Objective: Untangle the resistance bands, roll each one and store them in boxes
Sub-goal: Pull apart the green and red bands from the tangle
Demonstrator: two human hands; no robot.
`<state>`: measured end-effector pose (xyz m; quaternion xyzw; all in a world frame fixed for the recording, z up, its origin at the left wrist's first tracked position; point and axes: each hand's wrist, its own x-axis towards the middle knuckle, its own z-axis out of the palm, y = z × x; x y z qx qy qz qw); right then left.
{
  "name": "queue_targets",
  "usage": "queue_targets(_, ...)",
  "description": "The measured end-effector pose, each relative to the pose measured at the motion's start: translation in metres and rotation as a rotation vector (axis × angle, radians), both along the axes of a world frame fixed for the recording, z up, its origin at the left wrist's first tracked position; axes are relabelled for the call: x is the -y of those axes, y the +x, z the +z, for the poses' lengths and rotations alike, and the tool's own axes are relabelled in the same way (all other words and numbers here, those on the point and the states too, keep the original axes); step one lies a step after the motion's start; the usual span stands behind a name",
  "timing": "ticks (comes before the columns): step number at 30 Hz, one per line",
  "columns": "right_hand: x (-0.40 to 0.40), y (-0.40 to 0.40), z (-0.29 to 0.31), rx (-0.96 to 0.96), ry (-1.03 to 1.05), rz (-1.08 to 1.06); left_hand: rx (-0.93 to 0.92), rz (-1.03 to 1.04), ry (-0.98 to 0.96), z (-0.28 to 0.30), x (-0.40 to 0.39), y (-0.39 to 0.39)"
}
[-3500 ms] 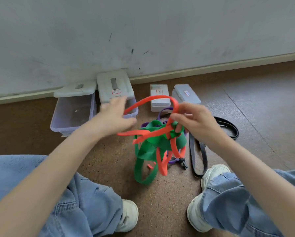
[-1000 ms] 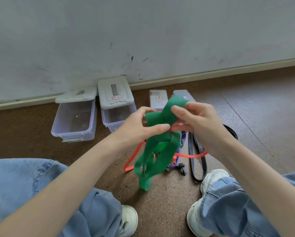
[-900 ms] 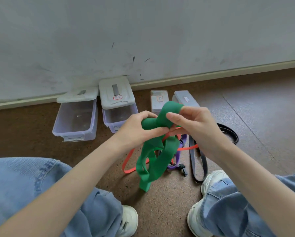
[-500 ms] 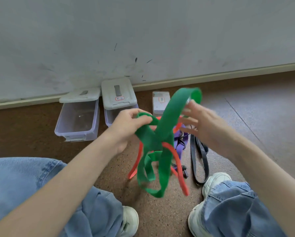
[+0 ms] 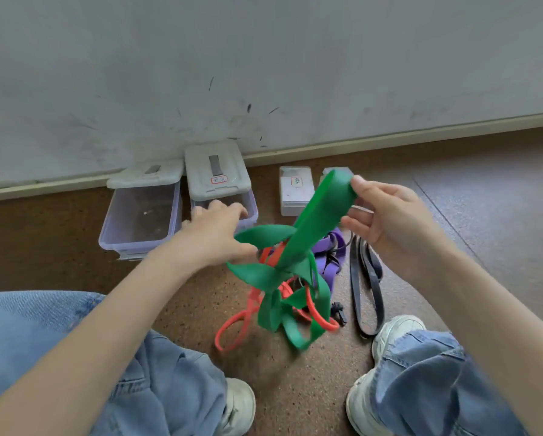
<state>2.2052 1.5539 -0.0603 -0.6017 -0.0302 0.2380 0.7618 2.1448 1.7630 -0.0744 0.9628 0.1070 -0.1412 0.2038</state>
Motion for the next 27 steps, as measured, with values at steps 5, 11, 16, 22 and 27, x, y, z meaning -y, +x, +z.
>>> queue_targets(5,-0.009,-0.011,-0.003,-0.038,0.248,0.114,-0.158,-0.182,-0.804,-0.02,0.037,-0.007)
queue_targets(11,0.004,0.002,-0.004,-0.017,0.216,0.118,0.26,0.118,-1.148,0.002,0.029,0.007)
queue_targets(16,-0.01,-0.025,-0.022,0.33,-0.305,0.579,0.355,0.215,-1.316,0.013,0.029,0.011)
queue_targets(22,-0.007,-0.006,-0.007,0.332,-0.034,0.098,-0.103,-0.138,-1.015,-0.027,0.043,-0.014)
queue_targets(27,0.006,0.002,-0.004,0.297,-0.031,0.217,0.259,0.045,-1.156,0.007,0.034,0.001)
